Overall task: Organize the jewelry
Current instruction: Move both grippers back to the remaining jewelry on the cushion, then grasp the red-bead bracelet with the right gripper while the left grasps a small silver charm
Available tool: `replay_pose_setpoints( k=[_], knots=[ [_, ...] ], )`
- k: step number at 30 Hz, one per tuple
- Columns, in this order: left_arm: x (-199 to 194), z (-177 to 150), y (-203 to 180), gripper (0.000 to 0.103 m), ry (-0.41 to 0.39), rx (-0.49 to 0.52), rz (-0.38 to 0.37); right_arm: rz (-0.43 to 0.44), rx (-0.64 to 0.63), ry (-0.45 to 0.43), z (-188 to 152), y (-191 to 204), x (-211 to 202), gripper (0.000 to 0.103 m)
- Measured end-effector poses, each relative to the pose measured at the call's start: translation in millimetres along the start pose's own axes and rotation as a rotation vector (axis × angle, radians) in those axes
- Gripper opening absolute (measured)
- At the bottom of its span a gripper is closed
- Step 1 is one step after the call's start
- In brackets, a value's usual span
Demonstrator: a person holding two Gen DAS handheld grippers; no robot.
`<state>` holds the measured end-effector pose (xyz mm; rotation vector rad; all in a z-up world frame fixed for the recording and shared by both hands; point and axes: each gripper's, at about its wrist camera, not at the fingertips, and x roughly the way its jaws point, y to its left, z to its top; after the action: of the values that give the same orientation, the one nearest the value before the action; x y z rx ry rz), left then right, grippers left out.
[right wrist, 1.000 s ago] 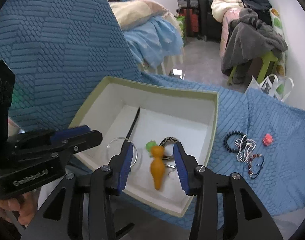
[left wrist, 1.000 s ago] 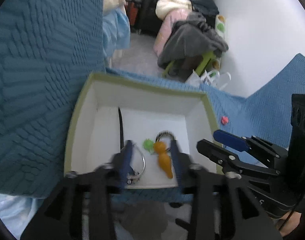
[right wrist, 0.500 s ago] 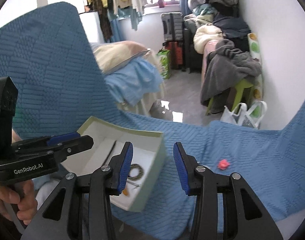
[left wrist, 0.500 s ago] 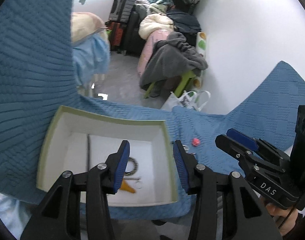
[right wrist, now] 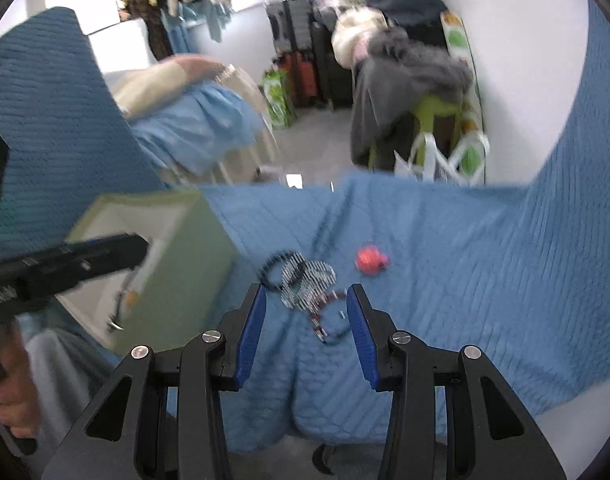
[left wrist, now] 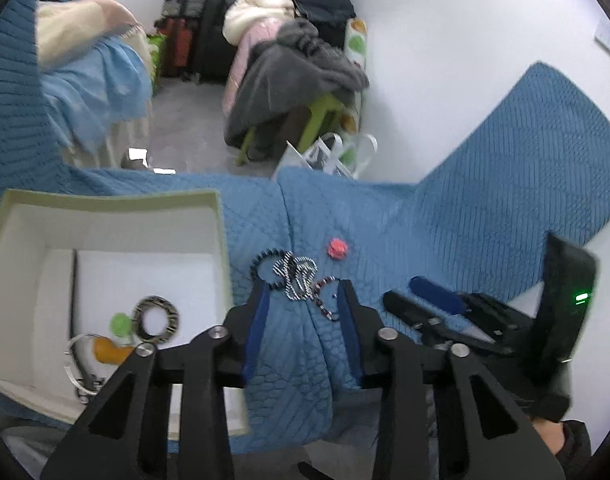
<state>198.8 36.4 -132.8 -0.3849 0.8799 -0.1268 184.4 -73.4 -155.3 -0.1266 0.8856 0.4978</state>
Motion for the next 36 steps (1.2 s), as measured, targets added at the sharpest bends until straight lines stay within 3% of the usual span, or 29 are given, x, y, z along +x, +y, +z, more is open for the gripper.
replay_pose_setpoints(
  k=[4,6,15,19,21,22,24,30,34,36],
  knots=[
    [24,-2,-4,0.019,0.053,-0.002,-0.011,0.024,0.006,0.058,-19,-13,29,0.036],
    [35,-2,-7,0.018,0.072,-0.001,-0.002,0.051,-0.002,0.082,-23,-16,42,0.03],
    [73,-1,-9,0.008,0.157,-0.031,0.013,0.124,-0.057,0.129,-20,-16,92,0.026],
    [81,3,-11,0.008,0.176,-0.035,0.026,0.092,-0.107,0.123,-22,-12,100,0.023],
    [86,4,-12,0.008,0.185,-0.042,0.027,0.091,-0.118,0.119,-21,-12,101,0.018],
    [88,4,-12,0.008,0.189,-0.044,0.026,0.078,-0.13,0.117,-21,-12,102,0.009],
    [93,5,-14,0.008,0.189,-0.038,0.041,0.059,-0.131,0.122,-21,-13,103,0.006],
    [103,-1,-19,0.017,0.185,-0.037,0.083,0.056,-0.003,0.149,-19,-39,98,0.006],
    [114,-5,-22,0.041,0.194,-0.038,0.114,0.074,0.067,0.131,-17,-54,90,0.006],
    [119,-6,-23,0.042,0.182,-0.034,0.128,0.076,0.092,0.116,-15,-59,84,0.006]
  ],
)
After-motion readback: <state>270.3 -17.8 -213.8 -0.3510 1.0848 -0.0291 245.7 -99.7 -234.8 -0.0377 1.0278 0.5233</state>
